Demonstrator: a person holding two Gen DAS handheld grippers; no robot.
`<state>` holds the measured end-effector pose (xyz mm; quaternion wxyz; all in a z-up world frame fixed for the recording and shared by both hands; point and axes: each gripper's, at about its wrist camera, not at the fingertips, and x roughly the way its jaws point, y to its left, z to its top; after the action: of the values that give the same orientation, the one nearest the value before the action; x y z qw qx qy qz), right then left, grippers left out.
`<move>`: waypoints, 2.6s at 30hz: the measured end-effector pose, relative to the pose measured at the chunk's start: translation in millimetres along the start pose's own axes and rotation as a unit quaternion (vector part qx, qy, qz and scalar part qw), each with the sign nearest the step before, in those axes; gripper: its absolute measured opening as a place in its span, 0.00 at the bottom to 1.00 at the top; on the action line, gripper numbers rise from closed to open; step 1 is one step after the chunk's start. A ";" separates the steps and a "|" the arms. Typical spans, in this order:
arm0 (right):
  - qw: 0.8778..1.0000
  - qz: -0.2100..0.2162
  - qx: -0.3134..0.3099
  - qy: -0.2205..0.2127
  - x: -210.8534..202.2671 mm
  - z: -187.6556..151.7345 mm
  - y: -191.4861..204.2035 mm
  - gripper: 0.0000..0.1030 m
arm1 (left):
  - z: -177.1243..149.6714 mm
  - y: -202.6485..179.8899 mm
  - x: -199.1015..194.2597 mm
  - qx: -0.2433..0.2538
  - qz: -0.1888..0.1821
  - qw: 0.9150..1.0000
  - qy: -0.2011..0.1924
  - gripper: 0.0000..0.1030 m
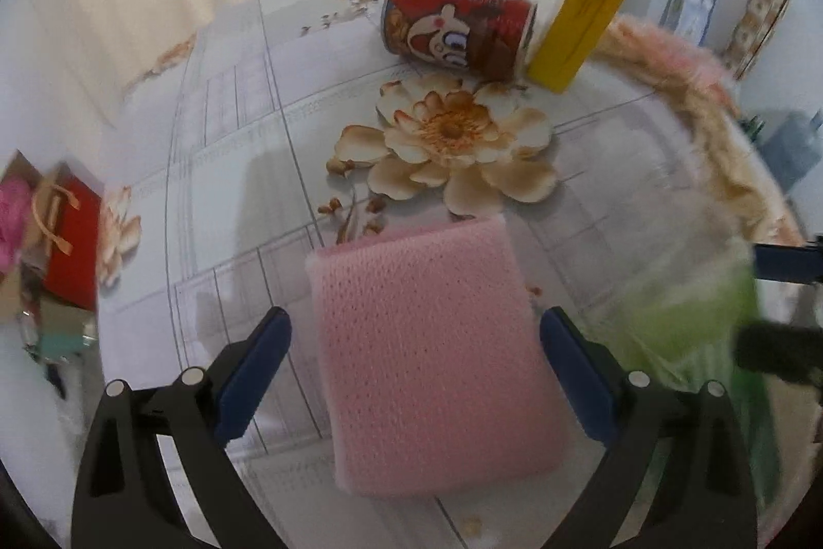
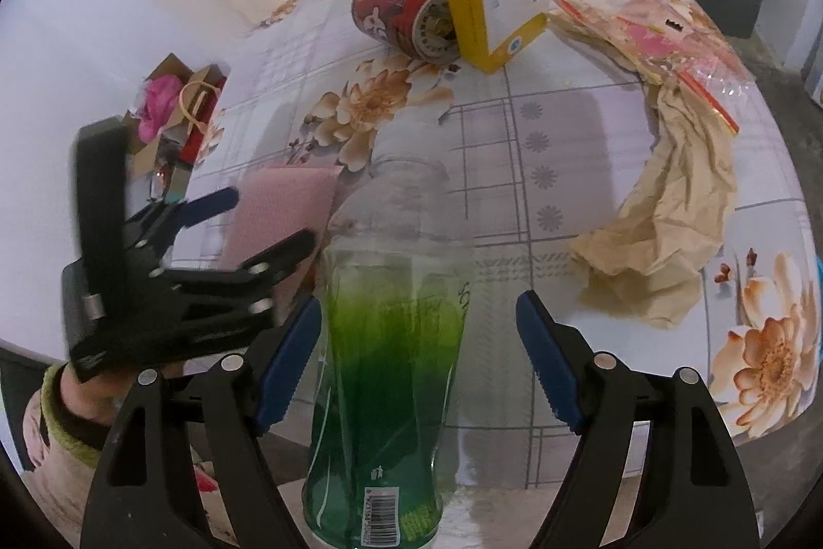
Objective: Collect trash
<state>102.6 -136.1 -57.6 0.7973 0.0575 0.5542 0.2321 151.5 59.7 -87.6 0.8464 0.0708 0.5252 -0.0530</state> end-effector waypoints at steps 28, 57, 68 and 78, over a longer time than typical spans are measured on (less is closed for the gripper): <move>0.997 0.062 0.041 -0.014 -4.4 -12.4 -18.7 0.56 | -8.5 8.1 -13.5 -0.043 -0.045 0.998 -0.021 0.83; 0.918 0.148 0.280 -0.240 -165.7 -158.8 -208.1 0.09 | 55.4 -236.0 -111.8 0.120 -0.294 0.945 -0.075 0.83; 0.883 0.152 0.401 -0.189 -67.1 -212.4 -300.5 0.06 | 58.6 -325.6 -73.4 0.149 -0.326 0.934 0.000 0.83; 0.910 0.130 0.323 -0.227 -93.6 -200.0 -264.0 0.10 | 58.5 -265.8 -76.7 0.105 -0.313 0.944 -0.018 0.83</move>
<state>-24.6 -443.6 -145.3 0.8024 0.4341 0.3907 0.1228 125.5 -211.0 -10.3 0.7842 -0.0097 0.4972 -0.3710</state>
